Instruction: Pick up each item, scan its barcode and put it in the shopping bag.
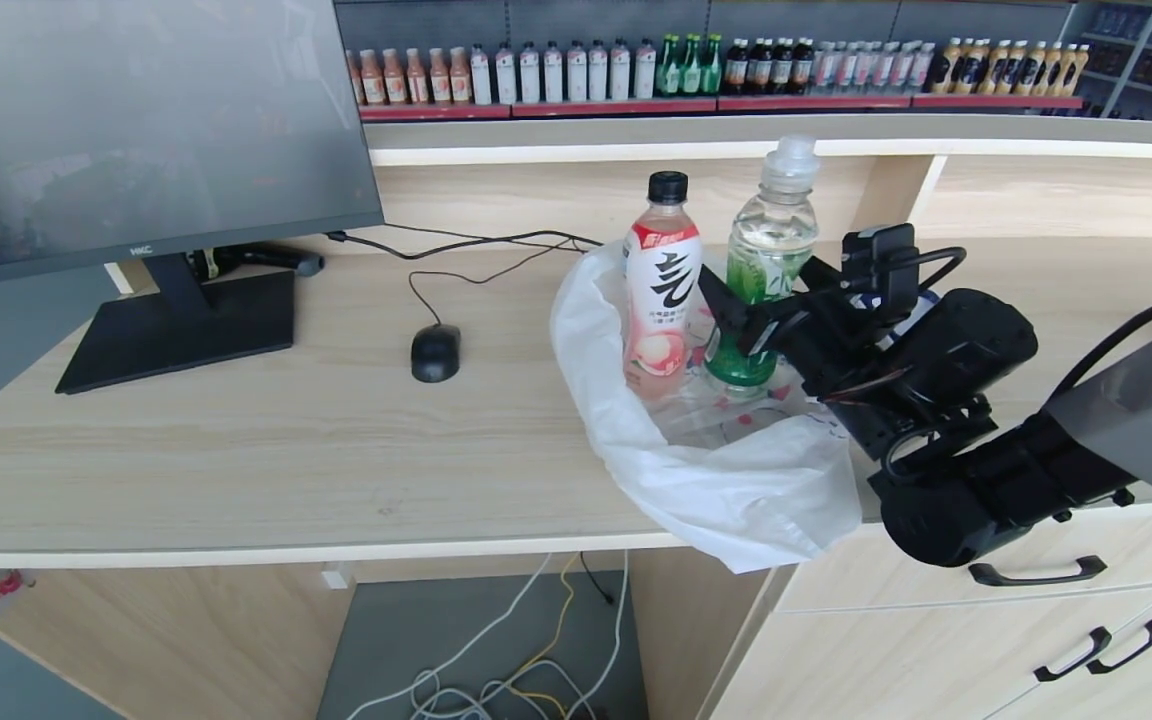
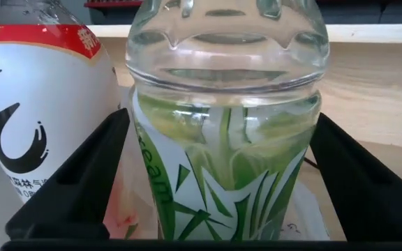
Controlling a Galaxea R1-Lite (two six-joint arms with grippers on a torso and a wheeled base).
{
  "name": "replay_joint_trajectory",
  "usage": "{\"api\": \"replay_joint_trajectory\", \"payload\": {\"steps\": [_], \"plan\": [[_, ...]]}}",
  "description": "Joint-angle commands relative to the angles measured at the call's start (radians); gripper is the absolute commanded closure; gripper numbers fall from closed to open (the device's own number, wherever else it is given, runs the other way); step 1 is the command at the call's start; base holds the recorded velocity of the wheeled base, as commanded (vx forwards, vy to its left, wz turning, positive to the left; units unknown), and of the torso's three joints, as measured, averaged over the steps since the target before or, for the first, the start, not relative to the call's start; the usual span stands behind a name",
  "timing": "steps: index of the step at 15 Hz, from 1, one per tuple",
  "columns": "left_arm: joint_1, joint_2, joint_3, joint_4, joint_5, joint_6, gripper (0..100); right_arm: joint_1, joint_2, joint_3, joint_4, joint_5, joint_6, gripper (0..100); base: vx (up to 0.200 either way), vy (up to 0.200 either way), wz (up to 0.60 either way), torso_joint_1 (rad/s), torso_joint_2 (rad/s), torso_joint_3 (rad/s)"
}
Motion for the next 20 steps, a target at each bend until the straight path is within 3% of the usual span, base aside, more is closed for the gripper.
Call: {"api": "replay_joint_trajectory", "payload": {"steps": [1,8,20], "plan": [[0.0,0.0,0.0,0.0,0.0,0.0,0,0.0,-0.013,0.017,-0.001,0.0,-0.001,0,0.0,0.0,0.0,0.0,0.0,0.0],[0.0,0.0,0.0,0.0,0.0,0.0,0,-0.01,-0.09,0.075,-0.001,0.0,-0.003,0,0.0,0.0,0.0,0.0,0.0,0.0],[0.0,0.0,0.0,0.0,0.0,0.0,0,-0.009,-0.312,0.319,-0.001,-0.001,-0.004,0,0.0,0.0,0.0,0.0,0.0,0.0]]}}
